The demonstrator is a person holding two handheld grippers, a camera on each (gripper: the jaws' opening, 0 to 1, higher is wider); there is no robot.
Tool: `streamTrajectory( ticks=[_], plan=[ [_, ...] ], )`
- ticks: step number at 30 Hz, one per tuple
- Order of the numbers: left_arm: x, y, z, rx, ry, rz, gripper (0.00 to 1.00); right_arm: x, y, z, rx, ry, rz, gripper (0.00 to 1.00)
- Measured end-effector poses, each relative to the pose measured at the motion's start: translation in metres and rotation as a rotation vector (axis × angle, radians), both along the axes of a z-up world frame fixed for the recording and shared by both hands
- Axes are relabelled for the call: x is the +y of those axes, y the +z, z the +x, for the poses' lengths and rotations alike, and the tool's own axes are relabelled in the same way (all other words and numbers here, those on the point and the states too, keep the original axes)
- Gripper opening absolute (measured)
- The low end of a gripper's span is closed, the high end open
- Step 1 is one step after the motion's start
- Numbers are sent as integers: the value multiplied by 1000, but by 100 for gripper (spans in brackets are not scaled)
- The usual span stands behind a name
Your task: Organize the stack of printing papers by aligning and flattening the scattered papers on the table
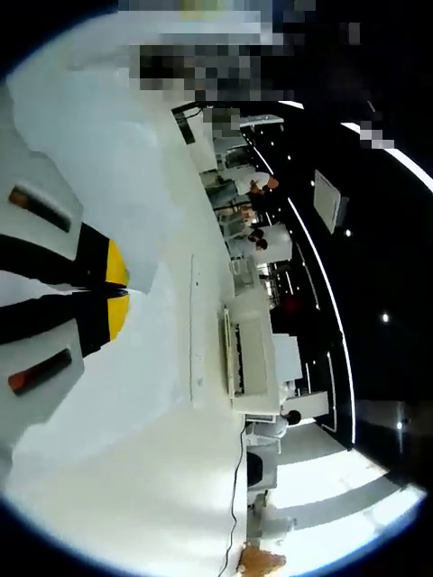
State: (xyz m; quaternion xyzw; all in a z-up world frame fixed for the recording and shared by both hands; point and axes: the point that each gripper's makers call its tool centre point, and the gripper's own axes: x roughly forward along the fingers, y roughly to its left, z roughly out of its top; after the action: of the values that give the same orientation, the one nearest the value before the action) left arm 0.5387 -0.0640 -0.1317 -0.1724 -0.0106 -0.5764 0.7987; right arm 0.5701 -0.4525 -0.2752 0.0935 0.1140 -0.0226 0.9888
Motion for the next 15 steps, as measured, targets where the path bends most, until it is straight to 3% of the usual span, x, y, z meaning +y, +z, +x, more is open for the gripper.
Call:
streamTrajectory(
  ticks=[5, 11, 15],
  plan=[
    [-2, -1, -1, 5, 0, -2, 6, 1, 10, -12, -18, -4, -5, 0],
    [-2, 1, 2, 2, 2, -15, 6, 13, 36, -24, -63, 14, 24, 0],
    [-2, 0, 6, 6, 11, -15, 6, 26, 57, -28, -84, 57, -32, 0]
  ],
)
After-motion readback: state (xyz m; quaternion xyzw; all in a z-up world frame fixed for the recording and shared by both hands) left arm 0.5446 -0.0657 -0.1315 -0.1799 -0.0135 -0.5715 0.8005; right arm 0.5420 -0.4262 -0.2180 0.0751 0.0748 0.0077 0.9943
